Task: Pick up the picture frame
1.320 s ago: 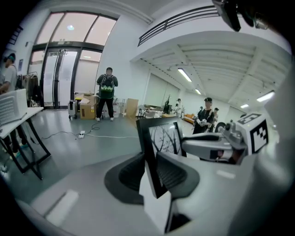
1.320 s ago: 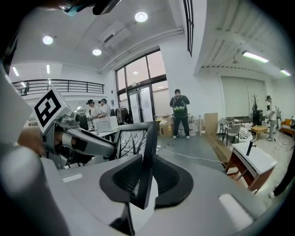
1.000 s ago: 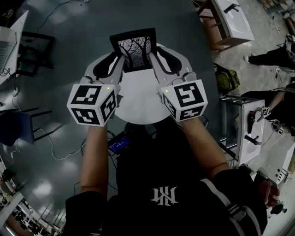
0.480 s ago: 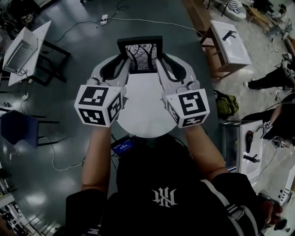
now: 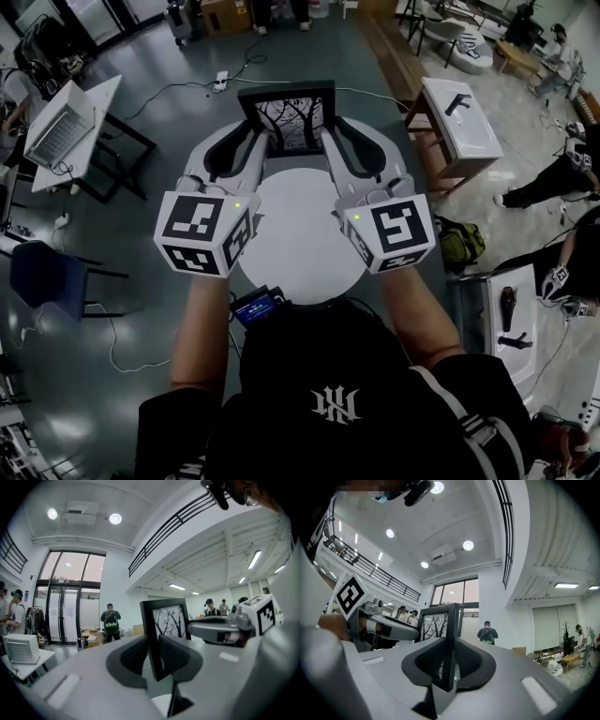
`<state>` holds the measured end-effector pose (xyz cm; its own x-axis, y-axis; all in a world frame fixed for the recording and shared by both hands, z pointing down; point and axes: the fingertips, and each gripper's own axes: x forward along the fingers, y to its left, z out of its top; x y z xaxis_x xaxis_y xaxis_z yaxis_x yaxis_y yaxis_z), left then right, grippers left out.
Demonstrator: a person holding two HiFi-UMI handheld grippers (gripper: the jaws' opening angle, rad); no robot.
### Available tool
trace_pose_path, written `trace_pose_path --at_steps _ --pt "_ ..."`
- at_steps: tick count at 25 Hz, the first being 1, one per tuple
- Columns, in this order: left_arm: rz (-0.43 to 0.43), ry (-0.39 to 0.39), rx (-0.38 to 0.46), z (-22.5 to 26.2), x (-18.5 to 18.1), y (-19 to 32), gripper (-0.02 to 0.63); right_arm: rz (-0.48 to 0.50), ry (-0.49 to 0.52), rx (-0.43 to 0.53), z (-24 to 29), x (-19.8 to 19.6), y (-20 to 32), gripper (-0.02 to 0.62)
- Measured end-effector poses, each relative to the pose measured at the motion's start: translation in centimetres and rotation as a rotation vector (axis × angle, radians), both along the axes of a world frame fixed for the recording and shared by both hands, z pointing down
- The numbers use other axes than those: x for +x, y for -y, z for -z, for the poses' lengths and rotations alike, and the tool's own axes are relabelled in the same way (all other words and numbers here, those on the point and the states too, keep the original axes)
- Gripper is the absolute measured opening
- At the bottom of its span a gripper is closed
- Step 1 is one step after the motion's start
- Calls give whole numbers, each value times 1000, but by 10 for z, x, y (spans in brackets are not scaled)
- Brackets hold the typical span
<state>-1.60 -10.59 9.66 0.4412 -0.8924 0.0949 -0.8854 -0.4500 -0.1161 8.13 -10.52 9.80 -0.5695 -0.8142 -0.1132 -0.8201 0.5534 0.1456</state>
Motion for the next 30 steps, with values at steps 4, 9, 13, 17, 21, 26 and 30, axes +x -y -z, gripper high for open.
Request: trace_pose_path --at_steps 4,9,13,17,21,26,30 --pt "-2 11 48 19 4 -15 77 3 15 44 19 4 -13 60" --pt "1 21 82 28 9 -23 78 -2 28 77 28 10 -23 58" --pt "-2 31 90 30 12 -26 78 -3 40 75 27 13 -25 58" --pt "-5 36 95 30 17 -25 78 -4 51 72 25 18 -22 58" --pt "-2 40 100 26 20 -24 78 -2 55 69 20 20 -20 58" --pt "11 45 103 23 20 -17 77 8 64 64 15 20 -13 58" --pt "19 45 102 22 24 -11 77 17 66 57 13 24 -5 58"
